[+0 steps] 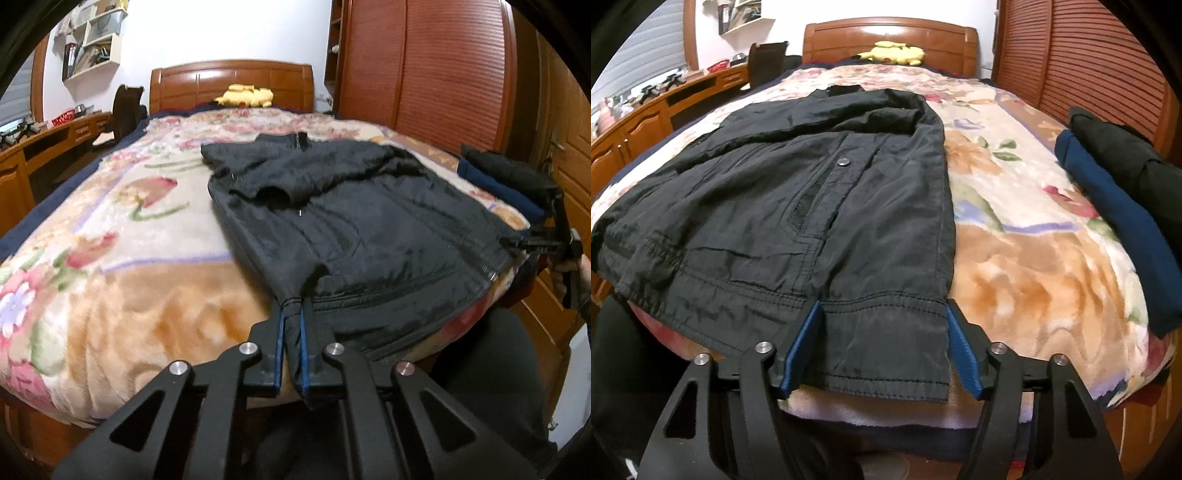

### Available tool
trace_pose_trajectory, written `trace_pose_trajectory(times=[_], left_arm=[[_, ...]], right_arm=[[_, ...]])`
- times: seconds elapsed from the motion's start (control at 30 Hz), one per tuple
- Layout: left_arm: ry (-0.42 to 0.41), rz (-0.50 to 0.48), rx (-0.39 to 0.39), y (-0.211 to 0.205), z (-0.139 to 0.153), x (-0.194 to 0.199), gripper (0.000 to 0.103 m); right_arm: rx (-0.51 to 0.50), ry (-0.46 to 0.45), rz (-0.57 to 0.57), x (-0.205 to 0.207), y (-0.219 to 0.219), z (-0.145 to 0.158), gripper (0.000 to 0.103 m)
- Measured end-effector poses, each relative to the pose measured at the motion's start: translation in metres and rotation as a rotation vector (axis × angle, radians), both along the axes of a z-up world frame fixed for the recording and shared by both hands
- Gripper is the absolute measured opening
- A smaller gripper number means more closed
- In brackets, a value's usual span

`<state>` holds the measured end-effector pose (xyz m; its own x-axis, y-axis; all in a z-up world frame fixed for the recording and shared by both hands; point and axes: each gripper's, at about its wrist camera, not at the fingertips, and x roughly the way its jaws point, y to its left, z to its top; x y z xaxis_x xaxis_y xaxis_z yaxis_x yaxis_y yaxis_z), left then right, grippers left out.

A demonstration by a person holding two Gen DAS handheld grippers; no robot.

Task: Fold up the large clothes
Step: 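Grasp the jacket hem end with the left gripper while the right gripper grasps beside it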

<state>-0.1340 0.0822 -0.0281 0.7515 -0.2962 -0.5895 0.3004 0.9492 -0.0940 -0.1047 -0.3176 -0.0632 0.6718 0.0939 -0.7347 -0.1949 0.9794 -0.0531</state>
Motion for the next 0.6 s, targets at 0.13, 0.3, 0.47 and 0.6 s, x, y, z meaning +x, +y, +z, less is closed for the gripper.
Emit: trace_pose_trajectory(times=[0.13, 0.3, 0.47, 0.6], left_arm=[[-0.038, 0.007, -0.009, 0.005, 0.015, -0.002, 0.003], [-0.086, 0.015, -0.021, 0.008, 0.030, -0.004, 0.003], [-0.142, 0.029, -0.038, 0.016, 0.048, -0.010, 0.002], [-0.189, 0.045, -0.051, 0.026, 0.063, -0.019, 0.002]], right_arm=[[0.030, 0.004, 0.052, -0.002, 0.003, 0.004, 0.028], [0.051, -0.066, 0.076, -0.010, 0.009, 0.023, 0.013], [0.069, -0.162, 0.088, -0.020, 0.014, 0.056, 0.011], [0.064, -0.224, 0.109, -0.028, 0.022, 0.081, 0.010]])
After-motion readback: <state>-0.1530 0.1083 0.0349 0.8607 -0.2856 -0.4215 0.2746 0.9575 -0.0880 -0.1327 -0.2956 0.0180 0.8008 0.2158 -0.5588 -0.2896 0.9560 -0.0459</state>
